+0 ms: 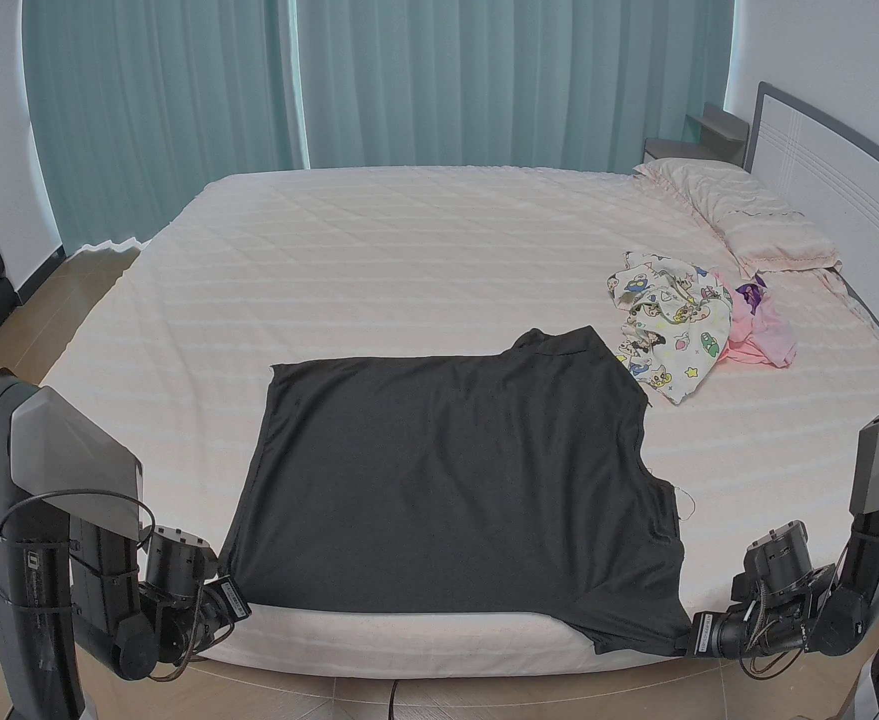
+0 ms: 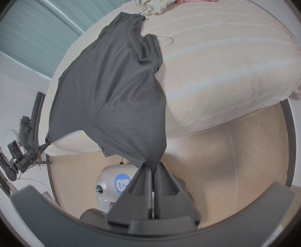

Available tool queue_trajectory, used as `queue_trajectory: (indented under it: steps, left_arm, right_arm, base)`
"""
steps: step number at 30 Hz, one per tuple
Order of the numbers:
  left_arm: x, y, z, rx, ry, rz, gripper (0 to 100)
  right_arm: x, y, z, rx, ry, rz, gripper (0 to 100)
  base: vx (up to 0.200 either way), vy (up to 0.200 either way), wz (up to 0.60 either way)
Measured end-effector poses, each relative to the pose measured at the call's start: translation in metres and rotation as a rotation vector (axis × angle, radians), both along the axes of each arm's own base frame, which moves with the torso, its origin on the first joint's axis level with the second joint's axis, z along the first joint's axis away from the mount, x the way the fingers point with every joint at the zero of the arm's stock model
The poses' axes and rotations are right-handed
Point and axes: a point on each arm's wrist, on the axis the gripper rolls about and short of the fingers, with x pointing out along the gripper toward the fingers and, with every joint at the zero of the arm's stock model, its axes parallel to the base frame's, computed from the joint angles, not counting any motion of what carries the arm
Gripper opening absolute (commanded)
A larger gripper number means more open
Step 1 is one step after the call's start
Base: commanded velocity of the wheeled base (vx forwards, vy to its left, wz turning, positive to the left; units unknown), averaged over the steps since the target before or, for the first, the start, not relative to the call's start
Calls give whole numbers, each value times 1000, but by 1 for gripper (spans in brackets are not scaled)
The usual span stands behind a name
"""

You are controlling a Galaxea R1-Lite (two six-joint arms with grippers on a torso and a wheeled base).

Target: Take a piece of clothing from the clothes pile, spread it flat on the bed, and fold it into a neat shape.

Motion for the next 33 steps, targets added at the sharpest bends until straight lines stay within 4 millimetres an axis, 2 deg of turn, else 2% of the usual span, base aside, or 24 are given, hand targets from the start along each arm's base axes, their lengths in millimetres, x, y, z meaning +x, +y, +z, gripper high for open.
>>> queue_trajectory:
  steps: [14,27,33]
  left_arm:
    - [-18,-5,-4,36,74,-58,0]
    - [-32,-14,0,41,108,-119,0]
    - [-40,-16,0,61,177,-143,0]
  right_arm:
    - [-10,2,9,-38,18,40,0]
    - [-19,-1,19,-50,31,47,0]
    - [-21,-2,21,-59,35,57,0]
  base:
    - [0,0,0]
    - [0,0,0]
    - [0,0,0]
